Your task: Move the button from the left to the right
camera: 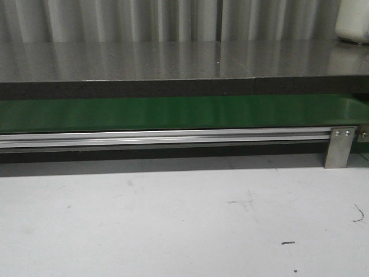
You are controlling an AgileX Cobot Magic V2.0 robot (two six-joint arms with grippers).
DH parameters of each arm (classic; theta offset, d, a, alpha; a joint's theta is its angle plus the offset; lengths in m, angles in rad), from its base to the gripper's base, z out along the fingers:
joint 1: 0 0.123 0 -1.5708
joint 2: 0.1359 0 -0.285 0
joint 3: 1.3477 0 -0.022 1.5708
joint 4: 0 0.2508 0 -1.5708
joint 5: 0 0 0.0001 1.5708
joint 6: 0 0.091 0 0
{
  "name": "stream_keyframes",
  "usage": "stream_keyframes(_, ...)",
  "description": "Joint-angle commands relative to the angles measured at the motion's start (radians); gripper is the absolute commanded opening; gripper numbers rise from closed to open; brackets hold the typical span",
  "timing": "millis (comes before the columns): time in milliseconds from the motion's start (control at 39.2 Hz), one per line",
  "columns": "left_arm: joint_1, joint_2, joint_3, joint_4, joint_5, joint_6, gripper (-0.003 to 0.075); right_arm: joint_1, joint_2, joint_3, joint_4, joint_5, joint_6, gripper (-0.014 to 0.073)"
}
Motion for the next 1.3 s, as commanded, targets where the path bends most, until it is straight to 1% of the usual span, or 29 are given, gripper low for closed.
stream_keyframes(0,-0.004,0.012,-0.025,-0.016,-0.087,-0.009,-0.0021,0.035,-0.111,-0.031,0.001,-0.087,-0.01,-0.0073)
stream_keyframes(128,-0.004,0.012,-0.025,-0.016,-0.087,-0.009,-0.0021,0.087,-0.187,-0.024,0.001,-0.076,-0.03,-0.0068)
stream_keyframes(255,-0.004,0.012,-0.025,-0.016,-0.087,-0.009,-0.0021,0.161,-0.282,0.058,0.002,-0.105,-0.058,-0.0068)
stream_keyframes(357,-0.004,0.012,-0.025,-0.016,-0.087,-0.009,-0.0021,0.225,-0.384,0.196,0.005,-0.169,-0.058,-0.0068)
stream_keyframes(459,-0.004,0.012,-0.025,-0.016,-0.087,-0.009,-0.0021,0.28,-0.498,0.396,0.006,-0.291,-0.059,-0.0068)
stream_keyframes(485,-0.004,0.012,-0.025,-0.016,-0.087,-0.009,-0.0021,0.29,-0.524,0.425,0.006,-0.317,-0.059,-0.0068)
stream_keyframes(510,-0.004,0.012,-0.025,-0.016,-0.087,-0.009,-0.0021,0.305,-0.559,0.496,0.009,-0.348,-0.057,-0.0068)
stream_keyframes(612,-0.004,0.012,-0.025,-0.016,-0.087,-0.009,-0.0021,0.335,-0.701,0.673,0.01,-0.428,-0.057,-0.0068)
stream_keyframes(740,-0.004,0.012,-0.025,-0.016,-0.087,-0.009,-0.0021,0.335,-0.859,0.839,0.017,-0.452,-0.057,-0.0068)
stream_keyframes(817,-0.004,0.012,-0.025,-0.016,-0.087,-0.009,-0.0021,0.335,-0.965,0.909,0.017,-0.454,-0.057,-0.0068)
stream_keyframes(970,-0.004,0.012,-0.025,-0.016,-0.087,-0.009,-0.0021,0.335,-1.155,0.974,0.017,-0.451,-0.057,-0.0068)
stream_keyframes(1046,-0.004,0.012,-0.025,-0.016,-0.087,-0.009,-0.0021,0.335,-1.235,0.982,0.017,-0.416,-0.057,-0.0068)
stream_keyframes(1148,-0.004,0.012,-0.025,-0.016,-0.087,-0.009,-0.0021,0.335,-1.311,0.982,0.017,-0.382,-0.057,-0.0068)
stream_keyframes(1276,-0.004,0.012,-0.025,-0.016,-0.087,-0.009,-0.0021,0.335,-1.343,0.982,0.017,-0.379,-0.057,-0.0068)
